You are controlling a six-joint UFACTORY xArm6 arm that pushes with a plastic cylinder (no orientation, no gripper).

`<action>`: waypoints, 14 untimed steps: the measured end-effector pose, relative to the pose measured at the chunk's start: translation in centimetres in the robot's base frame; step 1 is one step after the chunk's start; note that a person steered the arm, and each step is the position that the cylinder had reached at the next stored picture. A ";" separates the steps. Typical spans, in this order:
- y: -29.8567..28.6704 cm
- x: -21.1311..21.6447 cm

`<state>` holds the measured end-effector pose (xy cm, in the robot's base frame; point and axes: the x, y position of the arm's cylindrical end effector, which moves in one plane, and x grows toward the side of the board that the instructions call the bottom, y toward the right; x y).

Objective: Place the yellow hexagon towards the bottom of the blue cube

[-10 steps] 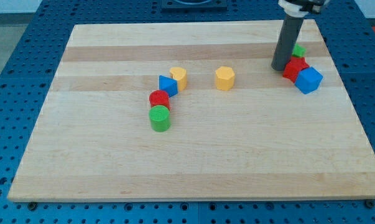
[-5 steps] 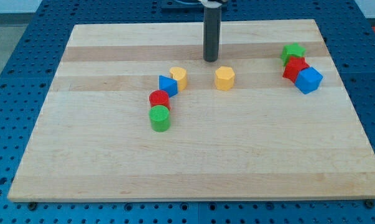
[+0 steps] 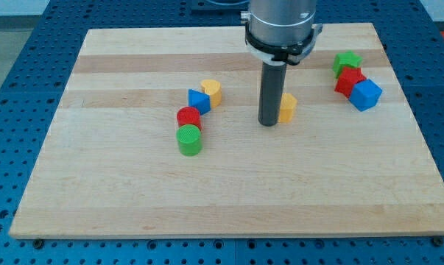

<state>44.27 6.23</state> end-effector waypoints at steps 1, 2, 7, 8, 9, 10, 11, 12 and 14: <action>-2.2 0.0; -5.7 -0.7; 4.5 -0.9; 6.9 -0.7; 7.7 -0.5; 8.2 -0.1; 10.3 0.3; 11.1 0.3; 12.4 1.5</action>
